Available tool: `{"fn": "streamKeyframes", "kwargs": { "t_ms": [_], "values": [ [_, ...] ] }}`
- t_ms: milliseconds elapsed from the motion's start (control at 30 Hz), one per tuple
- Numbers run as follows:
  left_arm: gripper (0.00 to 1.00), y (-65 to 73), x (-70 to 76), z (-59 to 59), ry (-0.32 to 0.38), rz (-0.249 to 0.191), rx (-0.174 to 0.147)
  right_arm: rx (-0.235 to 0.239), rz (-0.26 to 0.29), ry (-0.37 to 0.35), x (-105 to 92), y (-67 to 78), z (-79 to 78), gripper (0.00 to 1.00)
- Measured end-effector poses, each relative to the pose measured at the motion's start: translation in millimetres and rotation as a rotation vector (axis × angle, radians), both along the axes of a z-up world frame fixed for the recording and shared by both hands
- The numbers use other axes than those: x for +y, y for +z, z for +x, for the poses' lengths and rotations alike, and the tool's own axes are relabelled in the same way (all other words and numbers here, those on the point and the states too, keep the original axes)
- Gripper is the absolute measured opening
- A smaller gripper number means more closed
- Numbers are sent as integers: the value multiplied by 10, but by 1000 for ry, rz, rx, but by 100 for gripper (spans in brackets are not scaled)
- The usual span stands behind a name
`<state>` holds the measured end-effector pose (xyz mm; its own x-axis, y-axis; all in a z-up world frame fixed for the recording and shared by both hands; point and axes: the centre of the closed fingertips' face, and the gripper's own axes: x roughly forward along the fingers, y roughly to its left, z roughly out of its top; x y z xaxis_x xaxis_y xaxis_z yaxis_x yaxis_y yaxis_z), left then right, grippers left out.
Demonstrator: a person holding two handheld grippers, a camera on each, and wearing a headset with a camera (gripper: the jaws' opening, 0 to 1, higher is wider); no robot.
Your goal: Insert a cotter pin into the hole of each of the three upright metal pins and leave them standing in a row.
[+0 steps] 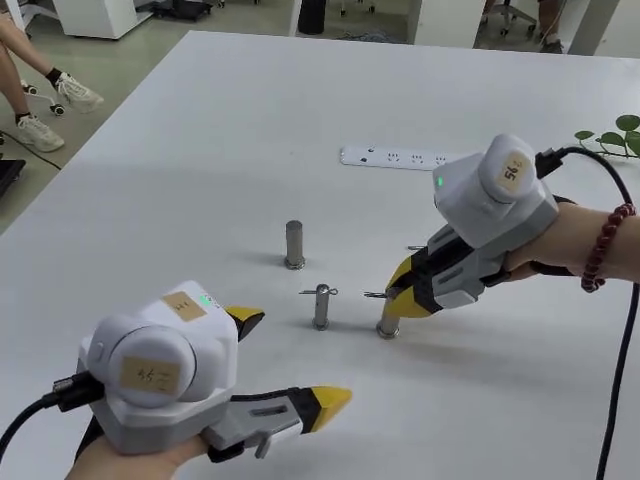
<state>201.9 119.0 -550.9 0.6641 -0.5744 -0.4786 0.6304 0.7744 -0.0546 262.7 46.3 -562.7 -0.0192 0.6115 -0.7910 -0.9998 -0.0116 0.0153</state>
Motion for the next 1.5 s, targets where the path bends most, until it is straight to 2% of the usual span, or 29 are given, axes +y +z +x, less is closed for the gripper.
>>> {"fn": "streamKeyframes", "kwargs": {
  "t_ms": [300,433,567,733,767,867,967,1133,1267,1500],
  "values": [
    [70,-19,-8,-5,-8,3,7,-9,0,12,13,-9,-2,9],
    [73,-5,-16,-4,-11,-3,4,-8,8,10,23,3,-22,17],
    [73,-1,-14,-2,-13,-1,0,-13,10,-2,18,27,-24,20],
    [73,11,-10,7,-7,-2,-5,30,105,-119,110,149,39,28],
    [73,9,-5,8,-6,1,-6,37,145,-141,156,197,64,29],
    [73,11,-6,6,-11,14,-13,14,188,-153,213,253,111,29],
    [74,36,-26,10,-17,7,-23,32,244,-221,316,297,180,30],
    [74,28,-1,14,-11,16,-21,29,291,-281,439,311,314,31],
    [75,42,3,23,-6,12,-26,7,325,-327,595,336,453,30],
    [74,56,54,42,17,6,-27,-9,356,-356,802,327,606,29]
  ]
}}
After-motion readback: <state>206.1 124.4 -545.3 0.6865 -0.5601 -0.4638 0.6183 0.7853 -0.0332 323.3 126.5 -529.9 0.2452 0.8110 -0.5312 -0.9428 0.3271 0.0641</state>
